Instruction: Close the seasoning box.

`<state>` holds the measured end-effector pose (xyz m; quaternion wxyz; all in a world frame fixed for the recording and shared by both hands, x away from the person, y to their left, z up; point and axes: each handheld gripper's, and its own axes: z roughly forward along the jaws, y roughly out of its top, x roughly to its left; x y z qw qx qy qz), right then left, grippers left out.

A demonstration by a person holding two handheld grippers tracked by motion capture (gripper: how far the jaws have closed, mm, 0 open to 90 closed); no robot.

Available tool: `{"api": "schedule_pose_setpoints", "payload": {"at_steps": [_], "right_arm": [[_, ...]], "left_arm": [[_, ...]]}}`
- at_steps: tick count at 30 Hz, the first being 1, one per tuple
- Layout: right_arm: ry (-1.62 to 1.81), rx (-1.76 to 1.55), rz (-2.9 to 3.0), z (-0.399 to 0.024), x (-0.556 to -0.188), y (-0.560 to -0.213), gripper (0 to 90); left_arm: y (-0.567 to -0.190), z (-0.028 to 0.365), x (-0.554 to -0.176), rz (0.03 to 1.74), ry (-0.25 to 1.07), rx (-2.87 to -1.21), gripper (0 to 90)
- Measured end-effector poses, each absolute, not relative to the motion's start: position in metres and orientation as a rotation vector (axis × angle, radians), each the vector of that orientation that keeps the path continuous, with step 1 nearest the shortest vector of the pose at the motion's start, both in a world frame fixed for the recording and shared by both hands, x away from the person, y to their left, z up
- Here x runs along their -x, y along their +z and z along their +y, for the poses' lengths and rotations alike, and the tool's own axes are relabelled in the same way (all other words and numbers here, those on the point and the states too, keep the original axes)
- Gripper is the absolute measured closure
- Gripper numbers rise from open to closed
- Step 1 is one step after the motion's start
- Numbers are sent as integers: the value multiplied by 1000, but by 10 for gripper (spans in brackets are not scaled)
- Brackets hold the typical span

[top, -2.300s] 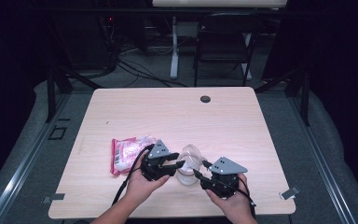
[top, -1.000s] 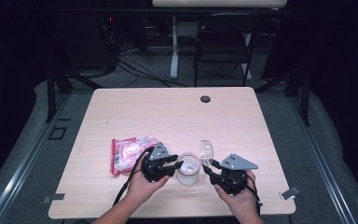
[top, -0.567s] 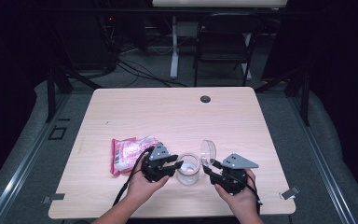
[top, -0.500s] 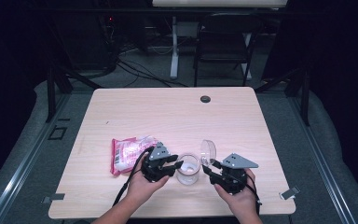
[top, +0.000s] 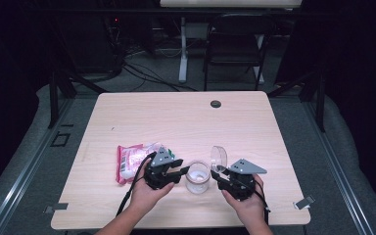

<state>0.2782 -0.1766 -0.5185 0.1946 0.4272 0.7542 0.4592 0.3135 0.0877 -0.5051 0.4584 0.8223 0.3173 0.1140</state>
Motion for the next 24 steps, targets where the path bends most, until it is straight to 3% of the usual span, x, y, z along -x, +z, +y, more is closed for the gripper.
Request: {"api": "schedule_pose_setpoints", "payload": {"at_steps": [24], "right_arm": [[1451,-1354,2038,-205,-306,-519,744]], "left_arm": [[-500,120,-315,873,347,-1973,614]]}}
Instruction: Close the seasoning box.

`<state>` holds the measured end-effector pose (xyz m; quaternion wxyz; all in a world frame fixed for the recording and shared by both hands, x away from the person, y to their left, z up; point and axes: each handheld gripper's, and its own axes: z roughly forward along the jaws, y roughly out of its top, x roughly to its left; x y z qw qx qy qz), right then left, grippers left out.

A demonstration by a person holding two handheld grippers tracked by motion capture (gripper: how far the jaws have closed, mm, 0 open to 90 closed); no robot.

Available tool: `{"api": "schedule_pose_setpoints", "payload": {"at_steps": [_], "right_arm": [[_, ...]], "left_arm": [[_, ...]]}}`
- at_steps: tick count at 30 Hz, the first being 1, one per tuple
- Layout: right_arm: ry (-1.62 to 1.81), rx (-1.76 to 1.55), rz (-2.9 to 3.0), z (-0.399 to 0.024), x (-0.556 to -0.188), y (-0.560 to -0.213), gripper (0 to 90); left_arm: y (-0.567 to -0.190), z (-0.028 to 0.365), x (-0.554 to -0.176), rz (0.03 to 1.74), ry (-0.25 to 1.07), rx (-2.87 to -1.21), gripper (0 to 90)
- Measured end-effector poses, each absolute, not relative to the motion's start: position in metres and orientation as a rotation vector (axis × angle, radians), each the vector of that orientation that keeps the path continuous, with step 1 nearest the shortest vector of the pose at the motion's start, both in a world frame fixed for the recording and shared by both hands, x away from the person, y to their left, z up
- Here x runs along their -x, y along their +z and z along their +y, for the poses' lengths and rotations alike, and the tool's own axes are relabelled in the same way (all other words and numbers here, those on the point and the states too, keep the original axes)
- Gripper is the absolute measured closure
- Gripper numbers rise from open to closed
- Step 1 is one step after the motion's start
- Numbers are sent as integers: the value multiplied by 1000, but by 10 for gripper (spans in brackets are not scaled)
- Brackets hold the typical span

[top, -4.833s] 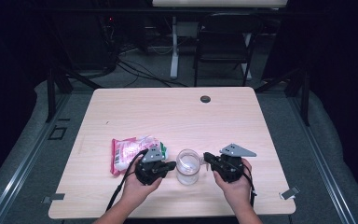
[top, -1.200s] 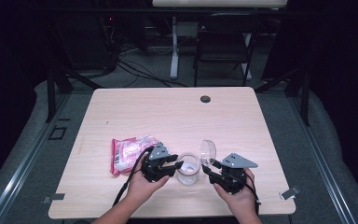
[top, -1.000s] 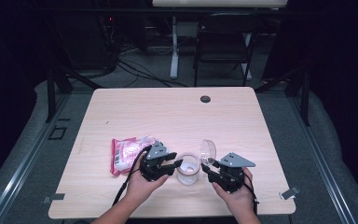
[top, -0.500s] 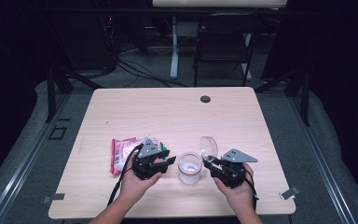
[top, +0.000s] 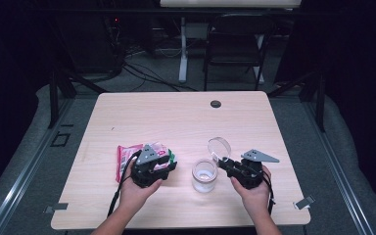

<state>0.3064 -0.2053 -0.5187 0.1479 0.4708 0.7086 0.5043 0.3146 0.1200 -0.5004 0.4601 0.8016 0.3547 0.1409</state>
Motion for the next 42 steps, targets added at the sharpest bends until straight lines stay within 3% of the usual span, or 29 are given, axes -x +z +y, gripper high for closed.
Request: {"api": "schedule_pose_setpoints", "payload": {"at_steps": [16,32,42], "right_arm": [[1464,-1359,2025,-210,-310,-518,730],[1333,-1248,2032,-208,-287,-492,692],[1373,-1203,2070,-204,-277,-483,688]], "left_arm": [[-502,132,-318,906,378,-1961,595],[-497,141,-325,895,404,-1966,561],[-503,156,-315,927,441,-1969,481]]}}
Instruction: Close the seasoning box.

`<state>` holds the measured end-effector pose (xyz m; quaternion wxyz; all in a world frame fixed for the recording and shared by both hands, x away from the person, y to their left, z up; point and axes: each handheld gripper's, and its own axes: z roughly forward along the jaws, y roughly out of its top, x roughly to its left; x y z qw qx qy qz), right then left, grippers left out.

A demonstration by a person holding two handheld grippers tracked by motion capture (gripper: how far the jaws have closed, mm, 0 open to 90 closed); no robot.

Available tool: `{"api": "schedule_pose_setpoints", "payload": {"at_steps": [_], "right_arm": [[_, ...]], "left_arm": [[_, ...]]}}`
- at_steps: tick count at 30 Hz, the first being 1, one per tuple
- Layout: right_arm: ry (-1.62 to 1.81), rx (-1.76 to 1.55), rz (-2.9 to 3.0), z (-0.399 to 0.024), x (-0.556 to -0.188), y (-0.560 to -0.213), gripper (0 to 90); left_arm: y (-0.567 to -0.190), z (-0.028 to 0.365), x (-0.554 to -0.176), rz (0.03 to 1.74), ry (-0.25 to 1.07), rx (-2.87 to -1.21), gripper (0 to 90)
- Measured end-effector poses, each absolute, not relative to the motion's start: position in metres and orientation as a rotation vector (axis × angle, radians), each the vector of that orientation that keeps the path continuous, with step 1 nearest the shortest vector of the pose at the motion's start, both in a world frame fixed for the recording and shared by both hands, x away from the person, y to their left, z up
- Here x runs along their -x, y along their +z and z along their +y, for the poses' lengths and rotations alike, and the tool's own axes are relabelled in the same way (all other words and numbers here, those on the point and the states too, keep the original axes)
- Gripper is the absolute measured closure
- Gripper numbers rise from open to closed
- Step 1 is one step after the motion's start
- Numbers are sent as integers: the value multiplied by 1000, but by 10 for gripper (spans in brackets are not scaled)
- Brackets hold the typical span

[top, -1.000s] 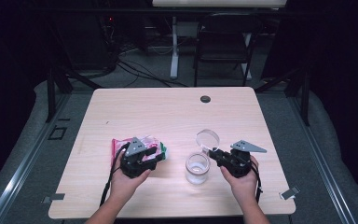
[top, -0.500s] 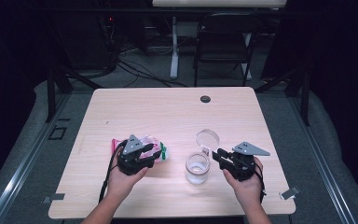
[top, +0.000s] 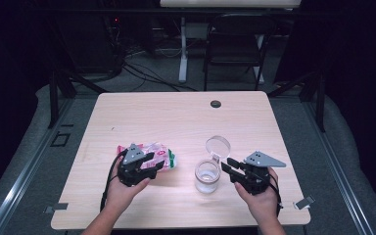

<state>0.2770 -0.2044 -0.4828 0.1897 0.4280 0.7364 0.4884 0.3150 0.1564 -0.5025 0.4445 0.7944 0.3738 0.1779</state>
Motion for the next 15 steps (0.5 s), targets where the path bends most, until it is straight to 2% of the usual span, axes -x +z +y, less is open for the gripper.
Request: {"api": "schedule_pose_setpoints", "payload": {"at_steps": [7,15], "right_arm": [[1403,-1168,2103,-196,-274,-483,681],[1399,-1137,2130,-188,-273,-485,669]], "left_arm": [[-507,162,-311,939,467,-1953,448],[-514,151,-308,915,491,-2033,436]]}}
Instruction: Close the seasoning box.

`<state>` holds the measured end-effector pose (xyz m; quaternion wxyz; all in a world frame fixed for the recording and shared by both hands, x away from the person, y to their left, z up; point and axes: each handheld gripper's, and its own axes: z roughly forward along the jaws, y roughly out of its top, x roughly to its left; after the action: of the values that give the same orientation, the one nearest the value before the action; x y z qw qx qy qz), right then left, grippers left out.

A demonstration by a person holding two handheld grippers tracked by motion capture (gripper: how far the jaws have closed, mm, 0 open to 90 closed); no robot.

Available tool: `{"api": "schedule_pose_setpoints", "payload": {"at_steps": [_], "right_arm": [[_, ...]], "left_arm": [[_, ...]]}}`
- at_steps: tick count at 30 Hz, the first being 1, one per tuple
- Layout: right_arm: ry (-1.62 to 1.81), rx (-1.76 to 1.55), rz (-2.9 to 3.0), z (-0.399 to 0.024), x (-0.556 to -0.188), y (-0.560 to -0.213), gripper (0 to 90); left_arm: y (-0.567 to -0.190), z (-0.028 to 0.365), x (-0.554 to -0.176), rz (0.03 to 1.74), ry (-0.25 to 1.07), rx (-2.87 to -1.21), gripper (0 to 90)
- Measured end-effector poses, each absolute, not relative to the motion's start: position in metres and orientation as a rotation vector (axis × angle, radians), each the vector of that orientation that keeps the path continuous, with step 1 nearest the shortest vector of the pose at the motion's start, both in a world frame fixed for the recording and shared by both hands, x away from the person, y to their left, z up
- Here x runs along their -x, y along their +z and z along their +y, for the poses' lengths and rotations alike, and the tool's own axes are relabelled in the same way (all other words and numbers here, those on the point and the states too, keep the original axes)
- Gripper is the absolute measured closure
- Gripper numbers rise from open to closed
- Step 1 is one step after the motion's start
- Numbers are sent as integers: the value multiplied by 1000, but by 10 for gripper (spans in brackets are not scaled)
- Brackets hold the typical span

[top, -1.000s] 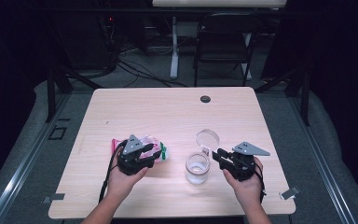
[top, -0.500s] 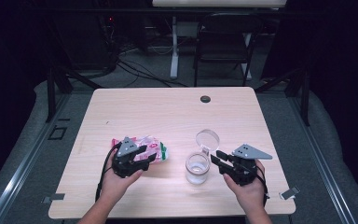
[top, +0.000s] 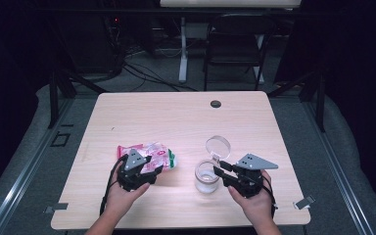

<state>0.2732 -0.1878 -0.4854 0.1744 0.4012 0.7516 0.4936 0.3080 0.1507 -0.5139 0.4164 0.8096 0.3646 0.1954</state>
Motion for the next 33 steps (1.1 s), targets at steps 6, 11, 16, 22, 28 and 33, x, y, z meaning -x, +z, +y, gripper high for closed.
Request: {"api": "schedule_pose_setpoints", "payload": {"at_steps": [6,11,16,22,28,33], "right_arm": [[1398,-1122,2146,-185,-274,-488,663],[1399,-1112,2155,-182,-275,-488,654],[1399,-1113,2155,-180,-274,-490,651],[1406,-1106,2153,-180,-274,-490,650],[1398,-1099,2163,-178,-274,-490,647],[1398,-1099,2163,-178,-273,-490,647]], "left_arm": [[-521,144,-308,901,524,-2079,425],[-530,139,-309,911,563,-2107,400],[-535,131,-309,888,614,-2143,374],[-544,125,-311,866,643,-2187,374],[-553,123,-316,863,699,-2219,361],[-558,122,-320,883,739,-2228,361]]}}
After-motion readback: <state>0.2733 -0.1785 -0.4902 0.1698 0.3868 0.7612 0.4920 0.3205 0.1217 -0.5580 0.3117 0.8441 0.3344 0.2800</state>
